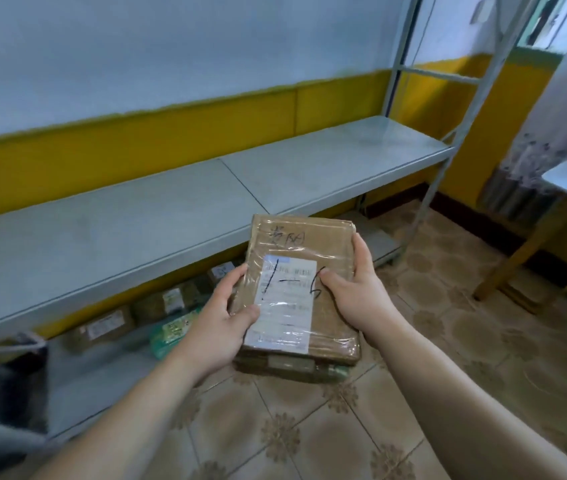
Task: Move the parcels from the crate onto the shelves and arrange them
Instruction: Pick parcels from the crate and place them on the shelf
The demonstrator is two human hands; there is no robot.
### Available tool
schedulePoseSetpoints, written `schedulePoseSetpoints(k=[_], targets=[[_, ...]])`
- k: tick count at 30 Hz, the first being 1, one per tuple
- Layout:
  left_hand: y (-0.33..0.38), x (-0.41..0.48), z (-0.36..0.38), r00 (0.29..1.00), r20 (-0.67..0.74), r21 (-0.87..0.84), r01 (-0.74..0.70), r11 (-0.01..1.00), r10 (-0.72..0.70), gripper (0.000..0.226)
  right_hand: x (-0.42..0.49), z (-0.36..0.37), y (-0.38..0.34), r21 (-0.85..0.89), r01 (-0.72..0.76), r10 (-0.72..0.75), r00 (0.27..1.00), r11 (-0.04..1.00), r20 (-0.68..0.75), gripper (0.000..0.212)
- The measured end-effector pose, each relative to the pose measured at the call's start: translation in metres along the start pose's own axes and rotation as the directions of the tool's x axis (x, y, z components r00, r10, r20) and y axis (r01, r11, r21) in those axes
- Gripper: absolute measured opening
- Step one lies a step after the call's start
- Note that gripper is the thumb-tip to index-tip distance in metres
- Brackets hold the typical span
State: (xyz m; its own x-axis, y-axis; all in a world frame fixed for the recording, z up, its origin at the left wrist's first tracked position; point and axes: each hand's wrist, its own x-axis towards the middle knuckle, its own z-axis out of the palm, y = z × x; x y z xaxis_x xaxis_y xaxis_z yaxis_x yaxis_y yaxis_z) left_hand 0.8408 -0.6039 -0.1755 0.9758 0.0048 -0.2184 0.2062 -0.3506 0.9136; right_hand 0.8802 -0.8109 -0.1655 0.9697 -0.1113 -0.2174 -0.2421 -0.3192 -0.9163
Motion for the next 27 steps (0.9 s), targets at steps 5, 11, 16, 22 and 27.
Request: schedulePoseSetpoints(k=[5, 11, 16, 22, 27], targets=[[-0.035, -0.031, -0.066, 0.993, -0.111, -0.047, 0.029, 0.998, -0.034, 0.056, -0.001, 0.077, -0.020, 0.049, -0.025, 0.019, 0.993, 0.999, 0.116, 0.095], [-0.096, -0.080, -0.161, 0.990, -0.093, -0.092, 0.096, 0.991, -0.105, 0.057, -0.017, 0.184, -0.043, 0.170, -0.207, 0.157, 0.951, 0.964, 0.268, 0.068], [-0.142, -0.121, -0.252, 0.966, -0.192, -0.067, 0.164, 0.984, -0.174, 0.060, -0.056, 0.286, -0.054, 0.152, -0.198, 0.144, 0.940, 0.968, 0.310, 0.049], [-0.186, -0.146, -0.303, 0.854, -0.451, -0.197, 0.188, 0.962, -0.259, 0.040, -0.084, 0.364, -0.064, 0.240, -0.187, 0.105, 0.942, 0.953, 0.318, 0.040], [-0.218, -0.137, -0.310, 0.780, -0.493, -0.360, 0.220, 0.906, -0.385, 0.032, -0.082, 0.398, -0.040, 0.171, -0.175, 0.114, 0.941, 0.970, 0.319, 0.050]])
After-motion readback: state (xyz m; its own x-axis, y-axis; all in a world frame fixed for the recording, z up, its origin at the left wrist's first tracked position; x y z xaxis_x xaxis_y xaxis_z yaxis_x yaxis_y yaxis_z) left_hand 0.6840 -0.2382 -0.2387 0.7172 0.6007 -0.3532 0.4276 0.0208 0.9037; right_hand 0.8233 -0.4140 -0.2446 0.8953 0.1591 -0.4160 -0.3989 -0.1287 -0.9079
